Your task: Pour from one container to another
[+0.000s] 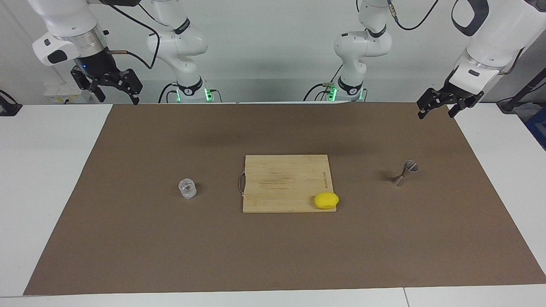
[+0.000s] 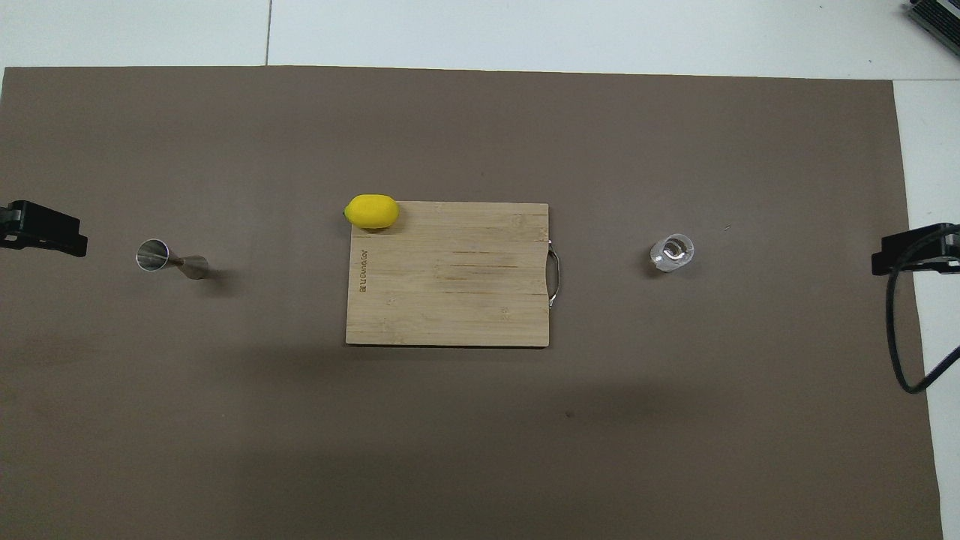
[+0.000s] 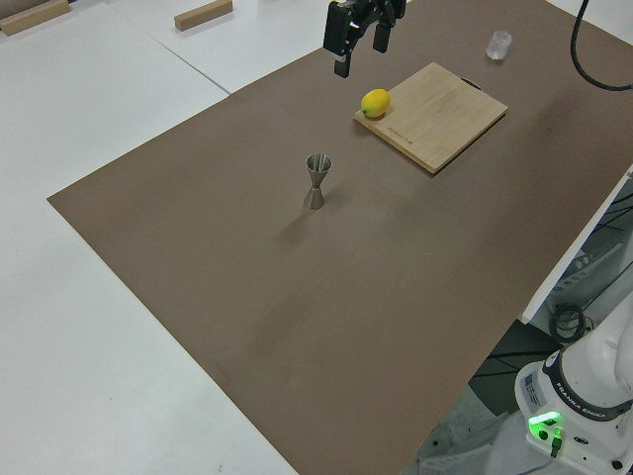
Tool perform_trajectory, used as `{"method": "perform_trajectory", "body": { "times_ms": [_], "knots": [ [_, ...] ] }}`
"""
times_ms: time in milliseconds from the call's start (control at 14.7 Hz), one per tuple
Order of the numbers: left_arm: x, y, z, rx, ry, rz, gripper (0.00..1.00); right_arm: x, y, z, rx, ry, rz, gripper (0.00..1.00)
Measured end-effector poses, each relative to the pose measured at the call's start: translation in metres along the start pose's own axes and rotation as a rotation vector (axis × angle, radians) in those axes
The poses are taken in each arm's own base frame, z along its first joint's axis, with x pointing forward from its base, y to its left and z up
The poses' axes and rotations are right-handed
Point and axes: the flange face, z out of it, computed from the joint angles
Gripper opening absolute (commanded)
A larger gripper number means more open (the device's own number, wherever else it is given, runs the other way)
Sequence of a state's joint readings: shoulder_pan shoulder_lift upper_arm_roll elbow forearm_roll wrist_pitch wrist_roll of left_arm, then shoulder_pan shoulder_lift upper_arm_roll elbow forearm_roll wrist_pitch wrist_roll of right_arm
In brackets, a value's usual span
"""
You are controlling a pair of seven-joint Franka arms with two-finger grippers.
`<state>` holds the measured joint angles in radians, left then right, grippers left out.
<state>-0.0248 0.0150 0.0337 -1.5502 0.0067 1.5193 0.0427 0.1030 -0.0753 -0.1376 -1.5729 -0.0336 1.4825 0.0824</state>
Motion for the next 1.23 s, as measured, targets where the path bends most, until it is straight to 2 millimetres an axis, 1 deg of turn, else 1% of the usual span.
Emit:
{"method": "perform_trajectory", "body": {
  "times_ms": [340,476,681,817,1021,1157,1225],
  "knots": [
    [-0.001,0.000,-0.002,0.000,0.002,0.000,1.00,0.000,-0.001,0.002,0.000,-0.003,-0.002,1.00],
    [-0.002,0.000,-0.003,0.000,0.004,-0.001,1.00,-0.001,-0.001,0.006,0.002,-0.014,-0.009,1.00],
    [-0.003,0.002,-0.005,0.000,0.009,0.003,1.00,-0.001,0.001,0.015,0.019,-0.011,-0.116,1.00],
    [-0.003,0.002,-0.004,0.000,0.015,0.004,1.00,0.002,0.009,0.020,0.041,0.013,-0.191,1.00],
    [0.000,-0.001,0.009,0.001,0.061,-0.001,1.00,0.003,0.022,0.029,0.072,0.028,-0.258,1.00],
    [-0.003,-0.001,0.018,0.001,0.061,0.000,1.00,0.001,0.028,0.030,0.080,0.029,-0.264,1.00],
    [-0.004,-0.001,0.020,0.000,0.061,0.000,1.00,0.000,0.030,0.030,0.081,0.028,-0.259,1.00]
  ]
}}
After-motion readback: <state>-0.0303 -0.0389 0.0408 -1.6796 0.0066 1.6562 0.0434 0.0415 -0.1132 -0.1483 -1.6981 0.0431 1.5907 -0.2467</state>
